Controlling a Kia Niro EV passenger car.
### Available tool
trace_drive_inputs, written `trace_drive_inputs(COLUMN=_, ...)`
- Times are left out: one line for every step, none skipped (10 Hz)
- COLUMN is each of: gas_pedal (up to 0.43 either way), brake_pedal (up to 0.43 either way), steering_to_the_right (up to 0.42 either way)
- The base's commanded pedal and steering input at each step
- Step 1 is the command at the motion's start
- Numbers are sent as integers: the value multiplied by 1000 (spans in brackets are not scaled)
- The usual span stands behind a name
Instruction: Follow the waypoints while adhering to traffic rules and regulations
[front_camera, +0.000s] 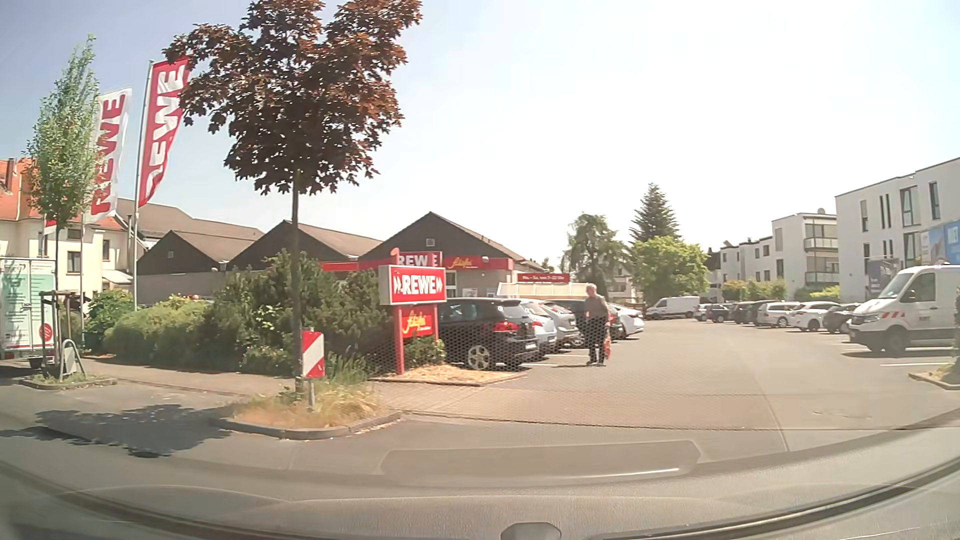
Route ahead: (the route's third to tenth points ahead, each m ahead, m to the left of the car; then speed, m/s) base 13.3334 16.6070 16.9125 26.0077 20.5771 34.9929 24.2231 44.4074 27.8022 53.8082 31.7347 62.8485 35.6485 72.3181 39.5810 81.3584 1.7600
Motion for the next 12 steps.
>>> trace_drive_inputs(gas_pedal=0, brake_pedal=0, steering_to_the_right=-965)
trace_drive_inputs(gas_pedal=0, brake_pedal=0, steering_to_the_right=-961)
trace_drive_inputs(gas_pedal=0, brake_pedal=0, steering_to_the_right=-946)
trace_drive_inputs(gas_pedal=39, brake_pedal=0, steering_to_the_right=-926)
trace_drive_inputs(gas_pedal=59, brake_pedal=0, steering_to_the_right=-901)
trace_drive_inputs(gas_pedal=98, brake_pedal=0, steering_to_the_right=-881)
trace_drive_inputs(gas_pedal=130, brake_pedal=0, steering_to_the_right=-873)
trace_drive_inputs(gas_pedal=138, brake_pedal=0, steering_to_the_right=-866)
trace_drive_inputs(gas_pedal=138, brake_pedal=0, steering_to_the_right=-861)
trace_drive_inputs(gas_pedal=150, brake_pedal=0, steering_to_the_right=-858)
trace_drive_inputs(gas_pedal=150, brake_pedal=0, steering_to_the_right=-852)
trace_drive_inputs(gas_pedal=157, brake_pedal=0, steering_to_the_right=-834)
